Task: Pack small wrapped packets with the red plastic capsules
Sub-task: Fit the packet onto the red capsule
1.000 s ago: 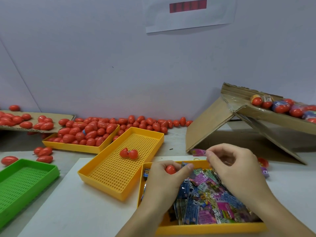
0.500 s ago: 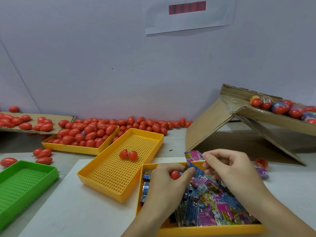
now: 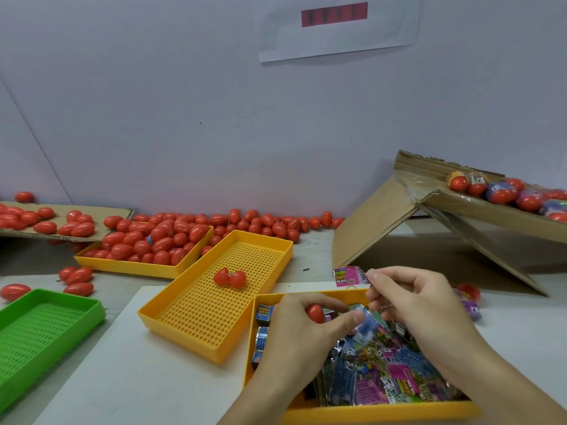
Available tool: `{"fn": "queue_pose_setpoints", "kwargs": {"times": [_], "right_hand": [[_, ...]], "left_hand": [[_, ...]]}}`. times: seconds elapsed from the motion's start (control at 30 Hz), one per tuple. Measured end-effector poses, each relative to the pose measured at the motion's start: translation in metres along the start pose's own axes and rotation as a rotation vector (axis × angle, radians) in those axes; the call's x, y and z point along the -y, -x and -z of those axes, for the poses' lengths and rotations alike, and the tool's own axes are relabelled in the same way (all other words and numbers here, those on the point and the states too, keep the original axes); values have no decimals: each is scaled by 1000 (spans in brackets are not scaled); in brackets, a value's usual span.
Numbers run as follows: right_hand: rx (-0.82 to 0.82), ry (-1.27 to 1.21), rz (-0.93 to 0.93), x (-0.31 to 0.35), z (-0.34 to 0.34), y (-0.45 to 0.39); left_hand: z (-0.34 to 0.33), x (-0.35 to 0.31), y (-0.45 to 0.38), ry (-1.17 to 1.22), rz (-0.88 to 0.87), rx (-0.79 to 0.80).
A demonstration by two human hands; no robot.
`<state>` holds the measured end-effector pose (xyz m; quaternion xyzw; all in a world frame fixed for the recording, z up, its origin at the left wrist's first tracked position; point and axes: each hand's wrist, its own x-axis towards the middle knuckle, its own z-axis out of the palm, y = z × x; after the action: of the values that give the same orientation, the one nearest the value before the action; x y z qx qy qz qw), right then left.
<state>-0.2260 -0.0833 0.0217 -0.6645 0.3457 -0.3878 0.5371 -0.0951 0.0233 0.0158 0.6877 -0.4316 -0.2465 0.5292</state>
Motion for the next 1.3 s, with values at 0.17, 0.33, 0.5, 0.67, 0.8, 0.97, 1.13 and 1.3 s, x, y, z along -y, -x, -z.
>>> {"fn": "queue_pose_setpoints", "kwargs": {"times": [0.17, 0.33, 0.5, 0.67, 0.8, 0.97, 1.13, 1.3], "right_hand": [[20, -56, -17, 3, -2, 3], [115, -31, -32, 5, -4, 5], [217, -91, -107, 6, -4, 5], [170, -88, 4, 7, -9, 10], [111, -48, 38, 7, -4, 9], [177, 198, 114, 10, -4, 12], [89, 197, 120, 10, -4, 10], [134, 244, 123, 13, -3, 10]], "left_hand": [[0, -4, 1, 153, -10, -31], [2, 2, -3, 361, 69, -97], [5, 1, -4, 578, 65, -44], [5, 0, -4, 474, 41, -40], [1, -4, 0, 402, -20, 26], [4, -5, 0, 309, -81, -34], [3, -4, 0, 288, -25, -56], [1, -6, 2, 221, -39, -8]]}}
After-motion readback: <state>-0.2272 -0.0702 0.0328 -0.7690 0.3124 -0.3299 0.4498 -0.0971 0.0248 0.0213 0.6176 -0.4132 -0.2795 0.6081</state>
